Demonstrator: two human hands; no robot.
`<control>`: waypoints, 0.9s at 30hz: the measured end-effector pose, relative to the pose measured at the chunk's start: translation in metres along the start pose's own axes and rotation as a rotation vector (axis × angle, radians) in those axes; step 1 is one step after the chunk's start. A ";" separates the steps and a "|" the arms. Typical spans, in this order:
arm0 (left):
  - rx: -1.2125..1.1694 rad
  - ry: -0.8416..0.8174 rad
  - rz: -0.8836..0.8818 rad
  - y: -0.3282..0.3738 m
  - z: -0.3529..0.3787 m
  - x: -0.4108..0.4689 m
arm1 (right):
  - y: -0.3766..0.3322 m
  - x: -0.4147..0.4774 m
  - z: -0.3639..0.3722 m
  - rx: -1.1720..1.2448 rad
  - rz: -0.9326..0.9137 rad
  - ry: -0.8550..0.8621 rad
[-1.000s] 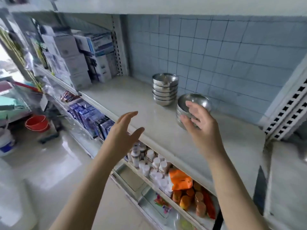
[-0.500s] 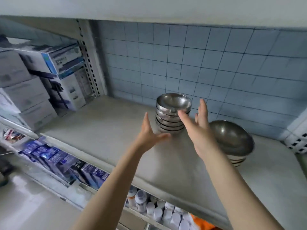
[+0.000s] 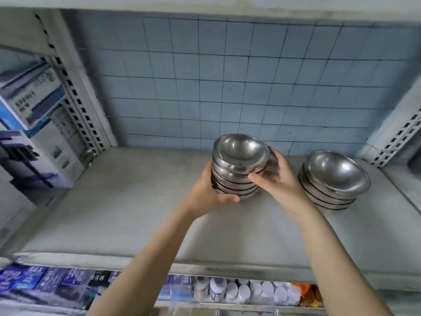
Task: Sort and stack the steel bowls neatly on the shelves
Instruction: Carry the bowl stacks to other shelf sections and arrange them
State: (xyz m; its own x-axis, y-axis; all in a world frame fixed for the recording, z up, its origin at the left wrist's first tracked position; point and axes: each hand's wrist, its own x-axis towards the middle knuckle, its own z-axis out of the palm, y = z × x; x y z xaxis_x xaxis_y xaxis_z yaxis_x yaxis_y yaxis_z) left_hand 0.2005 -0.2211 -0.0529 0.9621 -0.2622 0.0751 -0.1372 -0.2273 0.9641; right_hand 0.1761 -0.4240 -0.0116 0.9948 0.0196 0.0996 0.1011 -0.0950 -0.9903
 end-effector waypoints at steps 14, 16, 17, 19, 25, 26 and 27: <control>-0.012 -0.114 -0.057 -0.024 -0.041 -0.068 | 0.014 -0.053 0.030 0.156 -0.041 -0.091; -0.025 -0.101 -0.050 -0.019 -0.039 -0.070 | 0.012 -0.055 0.030 0.164 -0.041 -0.081; -0.033 -0.101 -0.038 -0.016 -0.037 -0.071 | 0.011 -0.057 0.028 0.164 -0.042 -0.078; -0.029 -0.103 -0.005 -0.008 -0.034 -0.074 | 0.005 -0.062 0.024 0.167 -0.051 -0.051; -0.011 -0.134 0.084 0.034 -0.011 -0.086 | -0.024 -0.096 -0.003 0.165 -0.106 0.055; -0.009 -0.137 0.098 0.042 -0.005 -0.088 | -0.029 -0.104 -0.010 0.171 -0.117 0.081; -0.008 -0.143 0.110 0.050 0.003 -0.090 | -0.034 -0.112 -0.017 0.179 -0.126 0.105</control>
State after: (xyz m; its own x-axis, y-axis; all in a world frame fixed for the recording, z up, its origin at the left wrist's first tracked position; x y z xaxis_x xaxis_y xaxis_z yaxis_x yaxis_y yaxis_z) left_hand 0.1061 -0.2111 -0.0125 0.8980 -0.4158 0.1436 -0.2370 -0.1824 0.9542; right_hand 0.0614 -0.4400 0.0125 0.9710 -0.0843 0.2237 0.2303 0.0794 -0.9699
